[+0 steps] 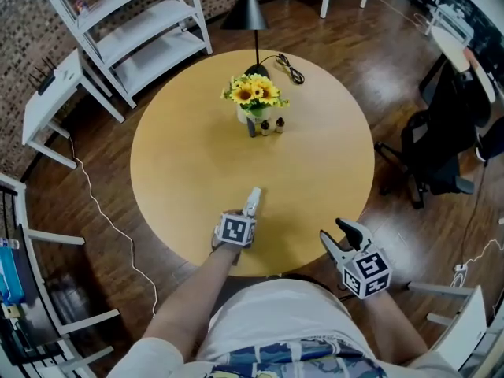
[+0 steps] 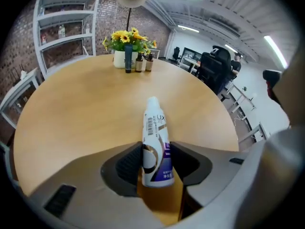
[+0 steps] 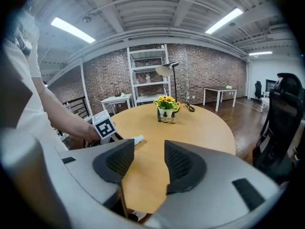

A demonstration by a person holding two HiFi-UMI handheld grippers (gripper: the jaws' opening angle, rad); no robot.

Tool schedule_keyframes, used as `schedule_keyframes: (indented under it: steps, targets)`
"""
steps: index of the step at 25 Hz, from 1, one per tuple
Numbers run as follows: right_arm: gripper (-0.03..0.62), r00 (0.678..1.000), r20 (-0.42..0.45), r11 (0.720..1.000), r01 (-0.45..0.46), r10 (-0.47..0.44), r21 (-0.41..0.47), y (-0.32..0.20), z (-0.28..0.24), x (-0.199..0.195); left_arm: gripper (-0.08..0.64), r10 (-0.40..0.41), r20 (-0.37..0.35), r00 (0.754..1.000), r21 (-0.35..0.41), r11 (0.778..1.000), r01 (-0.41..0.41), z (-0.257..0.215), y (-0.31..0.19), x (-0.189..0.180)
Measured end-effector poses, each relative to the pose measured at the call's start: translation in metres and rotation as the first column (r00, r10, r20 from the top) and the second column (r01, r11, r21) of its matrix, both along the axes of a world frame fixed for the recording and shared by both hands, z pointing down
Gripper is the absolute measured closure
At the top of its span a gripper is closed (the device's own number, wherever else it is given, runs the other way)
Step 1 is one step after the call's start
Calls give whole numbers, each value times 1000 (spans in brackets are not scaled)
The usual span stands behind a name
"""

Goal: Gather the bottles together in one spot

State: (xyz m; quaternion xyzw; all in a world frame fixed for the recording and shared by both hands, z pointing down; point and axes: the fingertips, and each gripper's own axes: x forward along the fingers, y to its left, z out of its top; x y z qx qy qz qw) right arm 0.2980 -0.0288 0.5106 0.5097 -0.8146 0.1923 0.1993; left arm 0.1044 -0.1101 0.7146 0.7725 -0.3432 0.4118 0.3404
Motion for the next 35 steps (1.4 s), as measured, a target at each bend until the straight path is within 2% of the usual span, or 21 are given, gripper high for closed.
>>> schedule_keyframes:
  steps: [3,7,11,13,15,17,22,23,24,25,26,27,29,31,35]
  targets:
    - [370,999,49,1000,6,-6,13,-14,-2,-6,370,-20,-31,999,81,996,22,-16,-8,-1]
    - [371,984,176,1000,21,-20,-9,-32,-5,-28,373,63,-78,995,241,970,-42,-63,-4,5]
    - [370,953,304,995,42,-11,-96,-50,8,-62,374,59,-177,982,287,958,-6,-103,9,0]
    - [371,920,390,987,33,31,-156,-56,14,-80,374,66,-214,975,319,948,6,-126,15,-6]
    - [375,859,503,977,18,94,-214,-64,14,-98,374,106,-244,964,382,924,-5,-154,22,-12]
    - [377,774,612,964,11,159,-265,-73,8,-117,374,157,-271,950,458,889,-17,-184,28,-17]
    - [376,523,809,934,61,270,-351,-80,-10,-166,374,303,-258,917,637,767,-75,-235,56,-29]
    - [376,488,830,934,74,271,-348,-79,-15,-174,374,325,-250,912,660,747,-85,-239,62,-34]
    - [415,461,847,937,85,263,-338,-78,-21,-182,374,340,-241,909,676,731,-94,-242,67,-40]
    - [440,446,860,942,97,249,-323,-76,-27,-190,374,347,-230,909,687,720,-101,-243,71,-48]
    - [446,448,865,946,108,228,-305,-72,-33,-198,374,350,-219,911,691,714,-108,-242,75,-56]
    - [448,466,862,951,117,202,-286,-67,-39,-207,373,353,-209,912,691,714,-118,-240,78,-64]
    - [453,522,841,960,131,145,-247,-56,-50,-224,370,363,-198,910,679,721,-140,-233,88,-78]
    - [457,587,805,969,137,88,-206,-44,-58,-241,367,372,-195,907,659,735,-160,-226,98,-91]
    - [457,747,664,987,131,-34,-98,-26,-69,-266,364,368,-221,903,618,769,-163,-221,114,-121]
